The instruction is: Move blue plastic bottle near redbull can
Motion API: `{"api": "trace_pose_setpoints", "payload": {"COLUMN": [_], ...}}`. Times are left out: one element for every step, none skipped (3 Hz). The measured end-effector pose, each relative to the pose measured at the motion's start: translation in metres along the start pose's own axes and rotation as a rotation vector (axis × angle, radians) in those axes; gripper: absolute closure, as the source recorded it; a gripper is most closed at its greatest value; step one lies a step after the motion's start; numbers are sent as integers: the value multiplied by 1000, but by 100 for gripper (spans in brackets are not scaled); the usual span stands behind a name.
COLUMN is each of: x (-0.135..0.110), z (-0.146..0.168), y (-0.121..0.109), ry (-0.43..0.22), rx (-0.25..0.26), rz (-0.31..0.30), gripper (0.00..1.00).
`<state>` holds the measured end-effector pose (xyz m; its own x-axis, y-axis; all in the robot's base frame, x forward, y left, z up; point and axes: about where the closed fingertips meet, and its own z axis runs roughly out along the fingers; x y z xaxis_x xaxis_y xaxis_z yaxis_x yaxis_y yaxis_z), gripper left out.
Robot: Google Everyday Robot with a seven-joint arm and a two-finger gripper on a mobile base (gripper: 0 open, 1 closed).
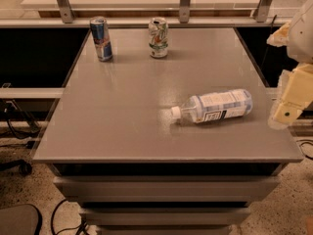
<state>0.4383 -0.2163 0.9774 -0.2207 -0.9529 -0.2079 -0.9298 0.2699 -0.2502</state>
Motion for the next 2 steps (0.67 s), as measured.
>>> {"api": "trace_pose_setpoints", "payload": {"x": [-1,-15], "z": [-2,12], "y": [-1,-7], "ry": [-17,-37], "rx": [12,-1], "rz": [-11,-99], "gripper": [0,0]}}
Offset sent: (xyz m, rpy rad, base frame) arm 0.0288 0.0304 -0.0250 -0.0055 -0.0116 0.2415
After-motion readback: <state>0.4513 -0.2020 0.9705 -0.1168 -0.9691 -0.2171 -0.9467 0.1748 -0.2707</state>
